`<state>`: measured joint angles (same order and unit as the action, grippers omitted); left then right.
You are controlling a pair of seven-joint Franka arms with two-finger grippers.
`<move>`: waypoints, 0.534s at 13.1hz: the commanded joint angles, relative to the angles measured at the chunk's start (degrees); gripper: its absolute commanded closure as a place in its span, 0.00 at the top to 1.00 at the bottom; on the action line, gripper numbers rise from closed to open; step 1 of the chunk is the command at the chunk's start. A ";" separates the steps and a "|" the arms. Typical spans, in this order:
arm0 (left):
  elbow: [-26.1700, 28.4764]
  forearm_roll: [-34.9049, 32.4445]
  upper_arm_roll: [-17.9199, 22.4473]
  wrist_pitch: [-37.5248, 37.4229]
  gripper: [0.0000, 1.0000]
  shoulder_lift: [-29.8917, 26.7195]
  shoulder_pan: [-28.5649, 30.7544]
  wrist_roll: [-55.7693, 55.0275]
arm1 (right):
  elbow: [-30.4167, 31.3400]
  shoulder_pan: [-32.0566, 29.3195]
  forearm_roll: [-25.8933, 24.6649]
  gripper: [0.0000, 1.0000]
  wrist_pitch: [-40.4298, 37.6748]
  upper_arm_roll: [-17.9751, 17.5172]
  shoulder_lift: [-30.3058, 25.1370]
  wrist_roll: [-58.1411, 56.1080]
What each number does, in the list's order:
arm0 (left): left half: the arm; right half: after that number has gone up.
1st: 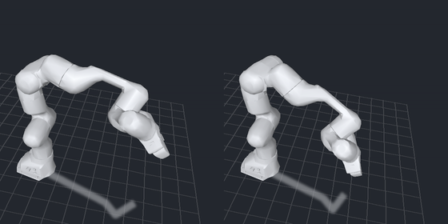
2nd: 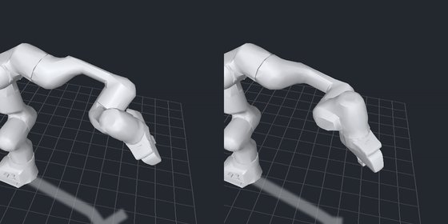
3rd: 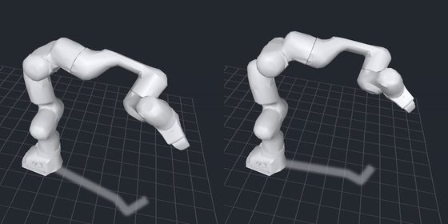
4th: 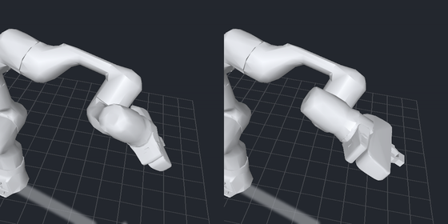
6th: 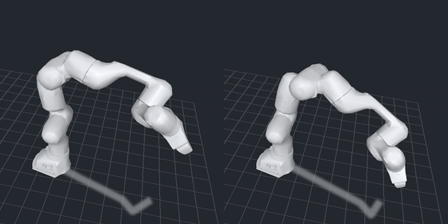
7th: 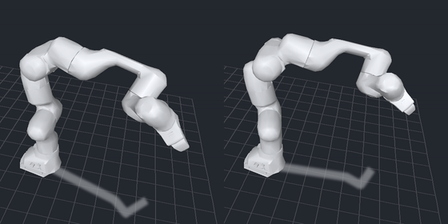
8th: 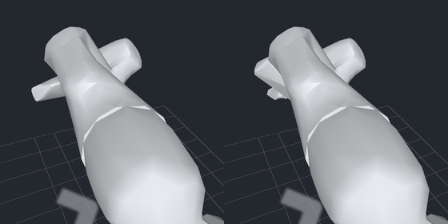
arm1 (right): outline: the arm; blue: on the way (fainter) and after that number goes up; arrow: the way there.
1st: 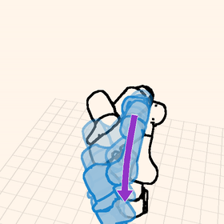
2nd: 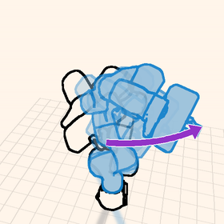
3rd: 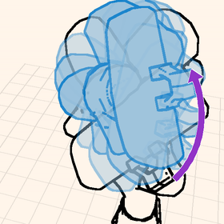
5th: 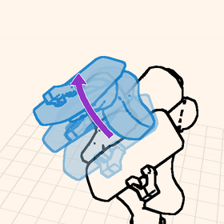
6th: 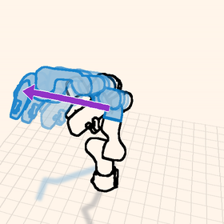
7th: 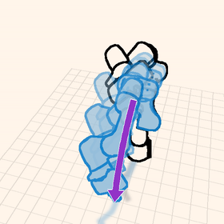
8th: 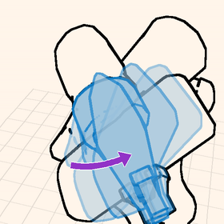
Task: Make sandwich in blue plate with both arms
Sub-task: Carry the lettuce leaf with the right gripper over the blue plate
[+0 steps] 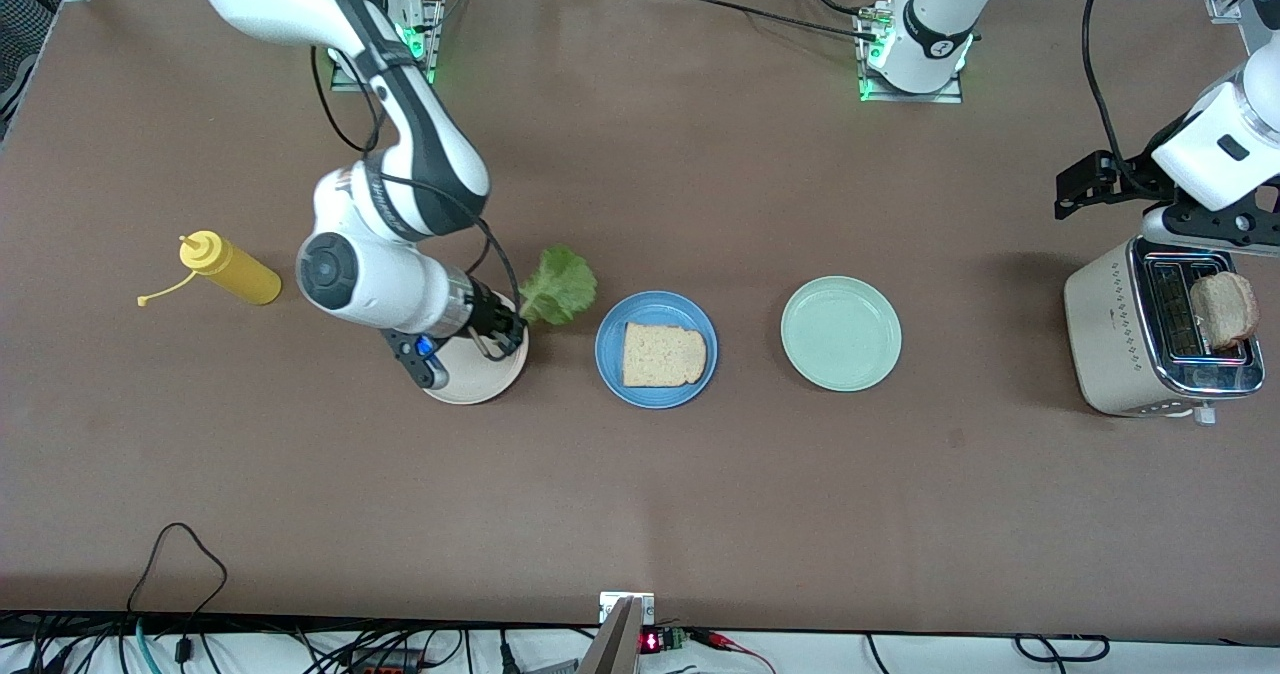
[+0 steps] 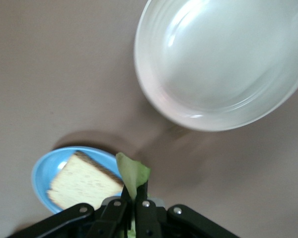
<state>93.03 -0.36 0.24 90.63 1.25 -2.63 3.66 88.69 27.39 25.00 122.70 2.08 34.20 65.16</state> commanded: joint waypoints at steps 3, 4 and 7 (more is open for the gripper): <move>0.75 0.19 -0.59 -0.54 1.00 -1.16 -0.62 -0.33 | -9.48 4.07 8.81 0.00 8.07 0.47 10.26 11.11; 0.75 0.19 -0.76 -0.54 1.00 -1.16 -0.62 -0.33 | -11.15 4.25 10.58 0.00 9.03 0.47 12.02 12.43; 0.48 0.19 -0.76 -0.54 1.00 -1.16 -0.62 -0.33 | -13.89 6.10 13.31 0.00 11.85 0.47 15.98 13.94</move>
<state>93.03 -0.36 -0.44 90.50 1.24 -3.18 3.66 78.79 32.16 36.25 133.22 2.08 46.76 77.09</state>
